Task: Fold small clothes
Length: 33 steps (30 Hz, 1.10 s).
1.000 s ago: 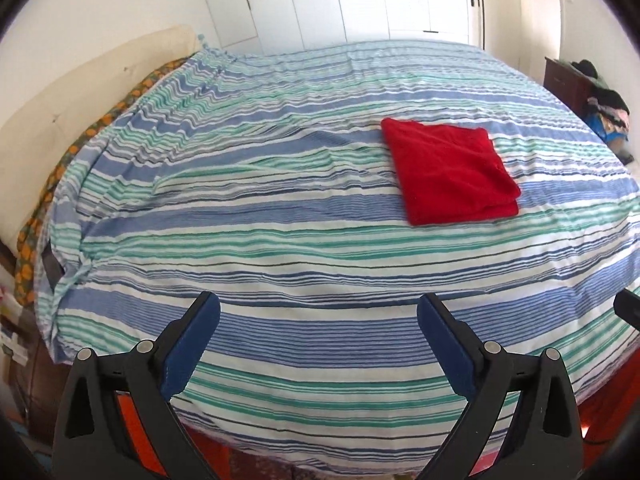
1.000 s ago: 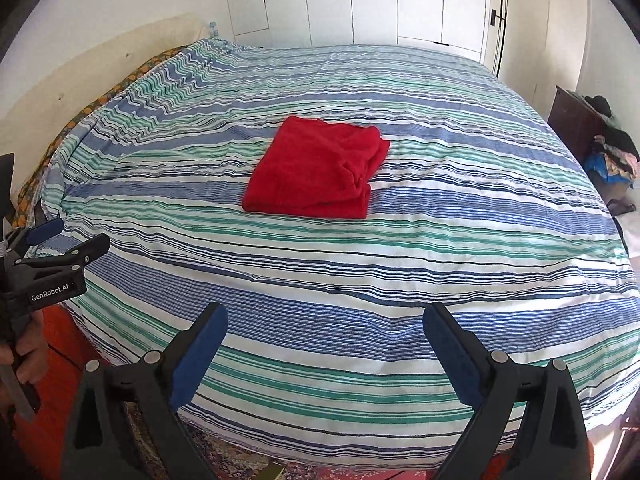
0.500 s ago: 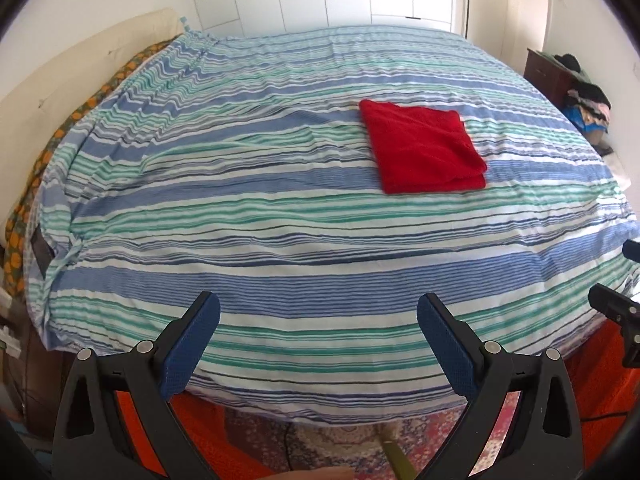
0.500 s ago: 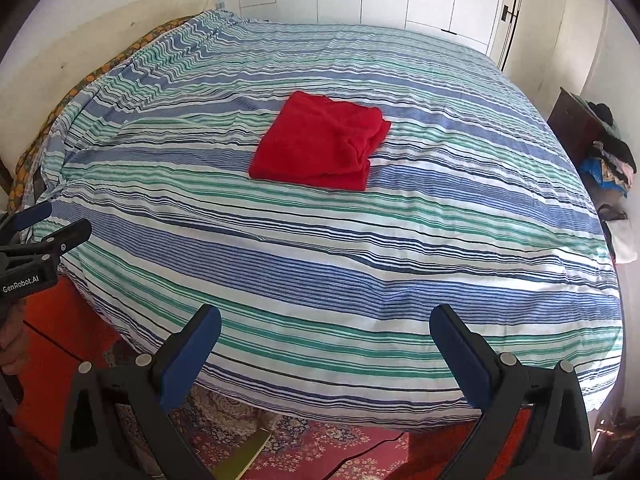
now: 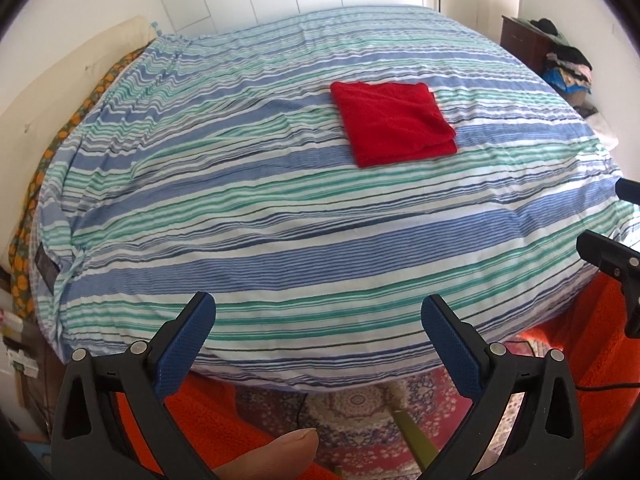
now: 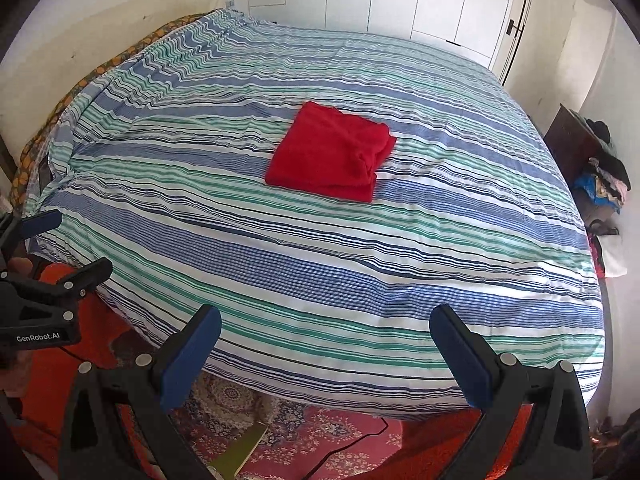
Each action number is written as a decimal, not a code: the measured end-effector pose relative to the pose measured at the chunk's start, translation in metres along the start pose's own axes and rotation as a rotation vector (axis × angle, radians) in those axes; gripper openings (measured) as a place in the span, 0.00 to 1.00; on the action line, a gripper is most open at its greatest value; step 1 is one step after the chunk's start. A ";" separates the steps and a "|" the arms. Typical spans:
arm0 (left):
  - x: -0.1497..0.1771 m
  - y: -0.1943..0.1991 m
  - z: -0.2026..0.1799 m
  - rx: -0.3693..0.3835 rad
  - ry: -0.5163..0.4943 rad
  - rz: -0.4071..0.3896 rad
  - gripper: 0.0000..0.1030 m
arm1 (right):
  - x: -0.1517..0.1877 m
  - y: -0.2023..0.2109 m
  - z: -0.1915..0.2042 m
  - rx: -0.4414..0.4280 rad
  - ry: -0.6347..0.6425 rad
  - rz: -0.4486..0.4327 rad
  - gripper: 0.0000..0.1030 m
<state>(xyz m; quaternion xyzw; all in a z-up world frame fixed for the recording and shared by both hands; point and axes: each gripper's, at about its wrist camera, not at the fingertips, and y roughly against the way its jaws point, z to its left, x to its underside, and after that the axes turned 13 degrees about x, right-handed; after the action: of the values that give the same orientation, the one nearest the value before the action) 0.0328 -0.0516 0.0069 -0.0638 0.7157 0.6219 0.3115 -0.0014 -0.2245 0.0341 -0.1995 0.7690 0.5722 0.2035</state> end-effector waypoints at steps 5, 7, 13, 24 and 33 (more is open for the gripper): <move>0.004 -0.004 -0.005 -0.015 0.014 0.049 0.99 | 0.000 0.003 0.004 -0.007 0.015 0.008 1.00; 0.005 -0.004 -0.004 -0.005 0.027 0.056 0.99 | 0.001 0.003 0.005 -0.012 0.015 0.019 1.00; 0.005 0.003 -0.003 0.004 0.033 0.069 0.99 | 0.003 0.006 0.002 -0.022 0.001 0.045 1.00; -0.004 0.036 0.001 -0.003 0.030 0.013 0.99 | -0.002 0.019 0.001 -0.136 -0.058 0.083 1.00; -0.001 0.038 0.009 -0.058 0.045 0.002 0.99 | -0.008 0.041 0.009 -0.116 -0.026 0.027 1.00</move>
<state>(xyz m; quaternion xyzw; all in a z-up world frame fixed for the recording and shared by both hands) 0.0185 -0.0356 0.0397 -0.0863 0.7041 0.6412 0.2928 -0.0162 -0.2043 0.0682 -0.1932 0.7344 0.6212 0.1937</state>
